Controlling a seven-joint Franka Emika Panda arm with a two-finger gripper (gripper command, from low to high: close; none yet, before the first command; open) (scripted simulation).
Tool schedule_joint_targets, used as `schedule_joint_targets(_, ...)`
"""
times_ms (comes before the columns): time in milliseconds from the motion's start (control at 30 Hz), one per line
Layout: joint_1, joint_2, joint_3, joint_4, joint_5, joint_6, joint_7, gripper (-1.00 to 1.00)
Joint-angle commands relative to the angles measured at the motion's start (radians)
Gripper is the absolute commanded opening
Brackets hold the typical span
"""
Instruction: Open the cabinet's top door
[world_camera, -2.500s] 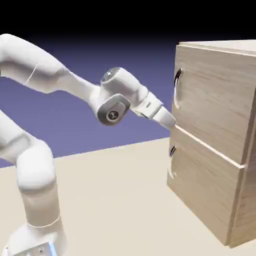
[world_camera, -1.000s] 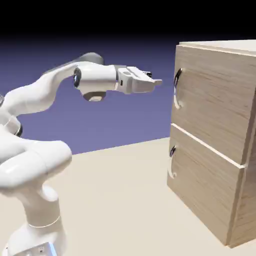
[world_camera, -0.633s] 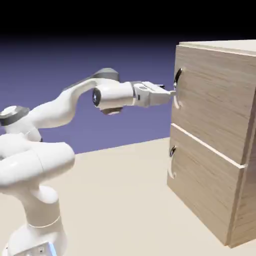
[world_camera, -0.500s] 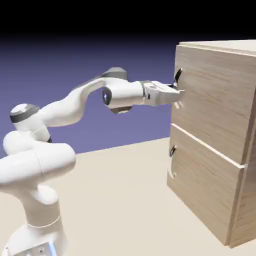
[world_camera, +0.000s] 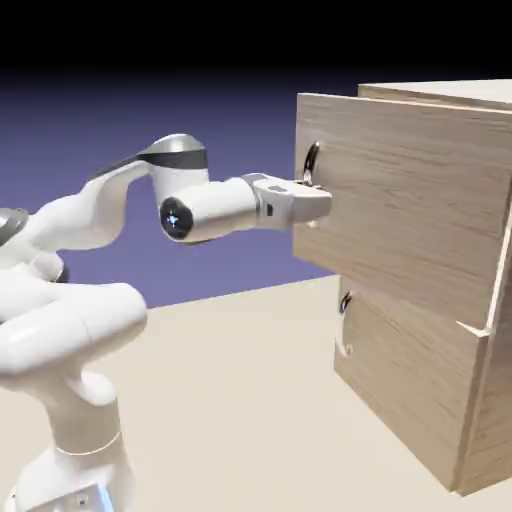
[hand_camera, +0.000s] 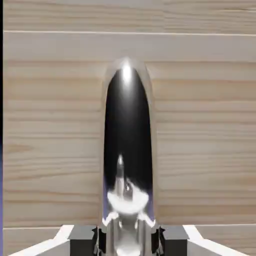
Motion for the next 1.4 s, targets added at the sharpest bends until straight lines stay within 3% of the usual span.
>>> schedule_joint_targets(0,-0.003,0.006,-0.028,-0.019,-0.021,-0.042,-0.015,-1.0)
schedule_joint_targets(367,-0.173,0.157,-0.347,-0.109,-0.317,-0.521,-0.2,-1.0)
schedule_joint_targets(700,-0.406,0.492,-0.536,0.001,-0.694,-0.901,-0.475,-1.0)
schedule_joint_targets(1367,-0.547,1.217,-0.574,0.499,-1.332,-1.133,-0.933,-1.0)
